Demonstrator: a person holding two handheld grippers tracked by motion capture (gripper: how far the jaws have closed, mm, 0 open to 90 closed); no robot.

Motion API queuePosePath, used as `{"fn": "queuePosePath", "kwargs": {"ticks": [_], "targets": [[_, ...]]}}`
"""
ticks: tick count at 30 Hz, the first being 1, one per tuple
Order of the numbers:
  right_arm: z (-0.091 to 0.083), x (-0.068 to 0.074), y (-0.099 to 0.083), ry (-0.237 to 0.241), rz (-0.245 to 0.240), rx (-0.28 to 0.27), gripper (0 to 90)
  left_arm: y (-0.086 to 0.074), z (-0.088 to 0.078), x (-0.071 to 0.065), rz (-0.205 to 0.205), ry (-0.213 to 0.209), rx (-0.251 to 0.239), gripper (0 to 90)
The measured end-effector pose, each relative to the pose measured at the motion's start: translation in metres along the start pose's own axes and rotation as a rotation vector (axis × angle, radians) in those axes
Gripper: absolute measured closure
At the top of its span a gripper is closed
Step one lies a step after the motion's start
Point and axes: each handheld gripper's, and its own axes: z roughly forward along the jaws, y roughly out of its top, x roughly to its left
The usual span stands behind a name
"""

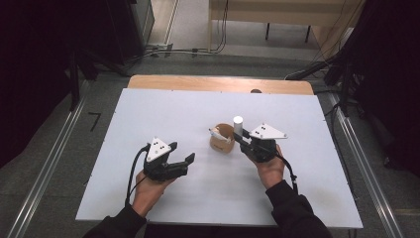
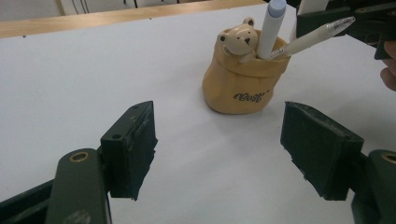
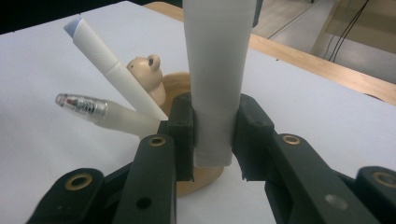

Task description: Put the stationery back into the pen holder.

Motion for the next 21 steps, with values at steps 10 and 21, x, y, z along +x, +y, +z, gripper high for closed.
{"fn": "queuePosePath", "kwargs": {"ticks": [10,21], "targets": [[0.009,0.000,0.008,0.018,0.018,-0.008,69.1,-0.001,0.001,0.001,-0.003,-0.001,0.010,26.7],[0.022,0.000,0.015,0.036,0.040,-0.007,69.1,-0.002,0.000,0.003,-0.006,0.000,0.014,26.7]]}}
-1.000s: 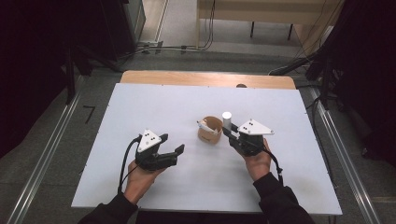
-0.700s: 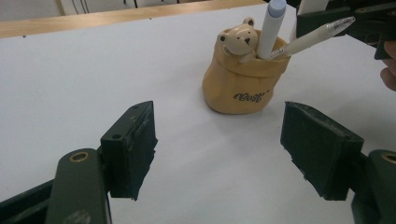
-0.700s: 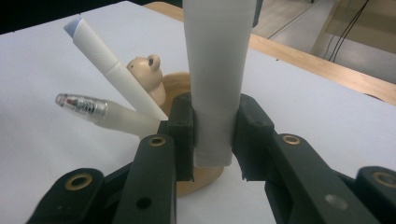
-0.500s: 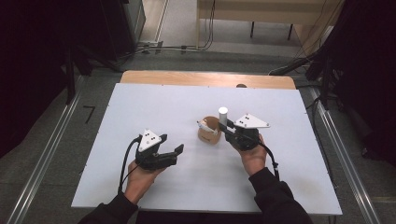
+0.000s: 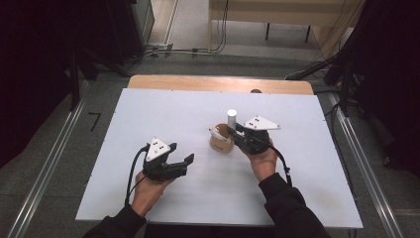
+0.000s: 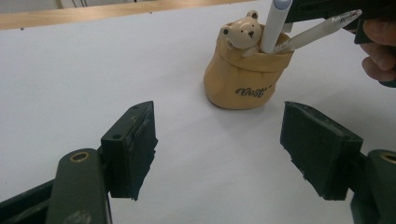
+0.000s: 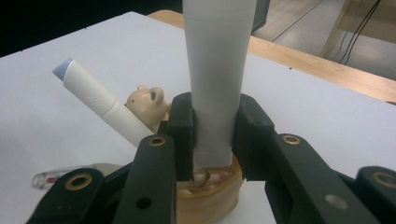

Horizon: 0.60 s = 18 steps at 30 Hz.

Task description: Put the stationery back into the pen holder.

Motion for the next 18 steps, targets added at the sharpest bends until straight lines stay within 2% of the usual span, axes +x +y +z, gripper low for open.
{"fn": "queuePosePath", "kwargs": {"ticks": [12,18], "targets": [[0.010,-0.005,-0.003,0.040,0.036,0.007,69.1,-0.002,0.001,0.001,-0.006,0.001,0.002,26.7],[0.016,-0.005,-0.005,0.044,0.035,0.015,69.0,-0.003,0.002,0.001,-0.006,-0.004,0.012,26.7]]}}
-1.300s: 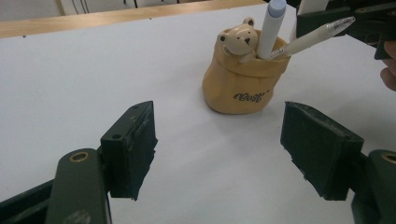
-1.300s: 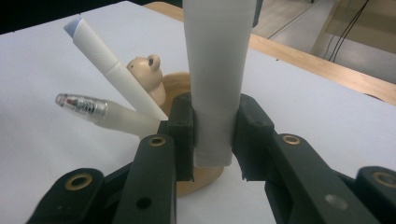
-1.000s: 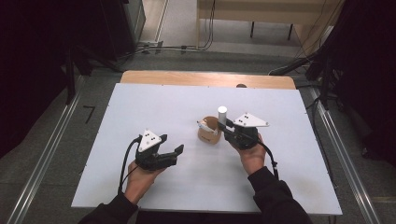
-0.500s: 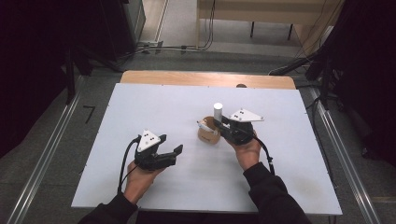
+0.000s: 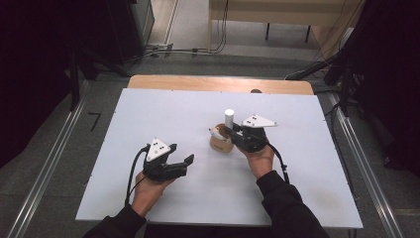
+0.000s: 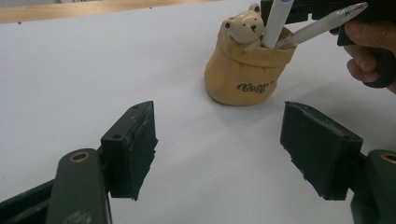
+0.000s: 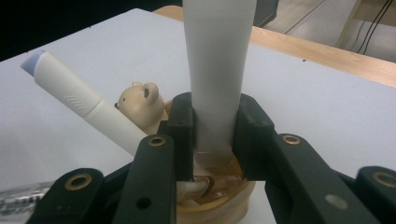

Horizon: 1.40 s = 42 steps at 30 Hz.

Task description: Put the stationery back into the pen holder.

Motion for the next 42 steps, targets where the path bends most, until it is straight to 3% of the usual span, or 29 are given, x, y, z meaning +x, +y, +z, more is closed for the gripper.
{"fn": "queuePosePath", "kwargs": {"ticks": [12,16,37,42], "targets": [[0.006,0.000,-0.002,0.005,0.013,0.014,67.7,-0.001,0.001,0.000,0.000,-0.005,0.005,26.7],[0.005,-0.001,-0.002,0.010,0.024,0.005,59.5,-0.001,0.000,0.000,-0.003,-0.001,0.003,26.7],[-0.005,-0.006,0.002,0.002,0.061,-0.007,39.9,-0.001,-0.002,0.003,-0.003,0.007,-0.007,26.5],[-0.009,-0.009,0.002,-0.002,0.077,-0.012,36.0,-0.002,0.001,0.004,-0.002,0.004,0.015,22.0]]}}
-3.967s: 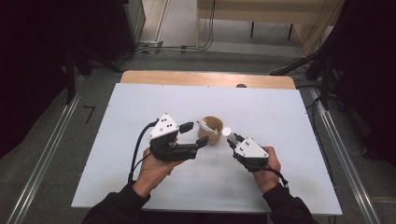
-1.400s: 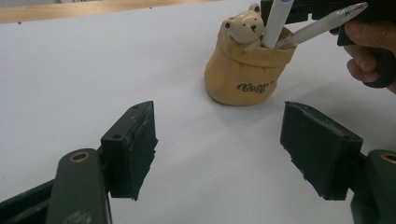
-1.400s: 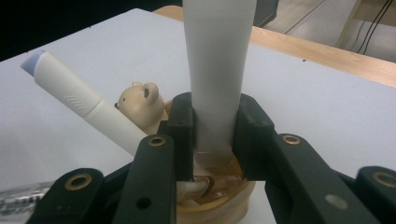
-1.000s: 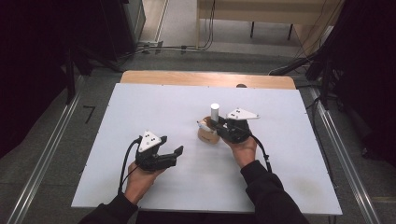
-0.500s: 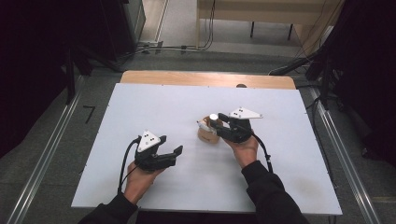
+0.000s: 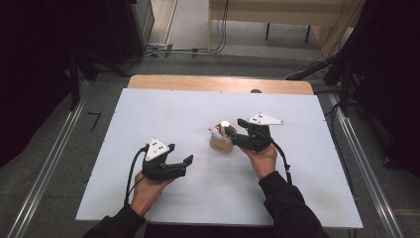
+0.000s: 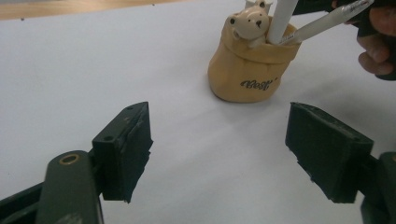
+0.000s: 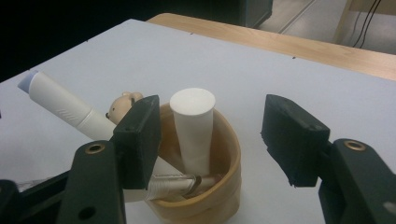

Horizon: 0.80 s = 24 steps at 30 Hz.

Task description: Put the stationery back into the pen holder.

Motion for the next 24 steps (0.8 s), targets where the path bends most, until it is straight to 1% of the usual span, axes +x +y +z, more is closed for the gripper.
{"fn": "queuePosePath", "kwargs": {"ticks": [1,4,7,9,12,19,24], "targets": [[-0.001,-0.001,0.000,-0.001,0.001,-0.001,35.4,0.000,0.000,0.000,0.004,0.001,0.005,21.9],[-0.003,-0.002,0.000,-0.002,0.002,0.000,32.8,0.000,0.001,0.001,-0.001,0.002,0.008,19.8],[-0.006,-0.002,0.000,-0.021,-0.005,0.000,28.7,0.000,0.000,0.002,-0.009,0.006,0.008,19.5],[-0.009,-0.003,-0.001,-0.023,-0.006,-0.006,27.7,0.000,0.000,0.003,-0.014,0.013,0.009,17.3],[-0.015,-0.004,-0.003,-0.039,-0.010,-0.022,27.7,0.000,0.000,0.004,-0.022,0.022,0.005,15.6],[-0.023,-0.007,-0.009,-0.045,0.000,-0.012,24.7,0.000,-0.001,0.004,-0.021,0.034,-0.003,14.7],[-0.029,-0.008,-0.013,-0.044,-0.004,-0.008,23.9,0.000,-0.001,0.006,-0.023,0.045,-0.005,13.4]]}}
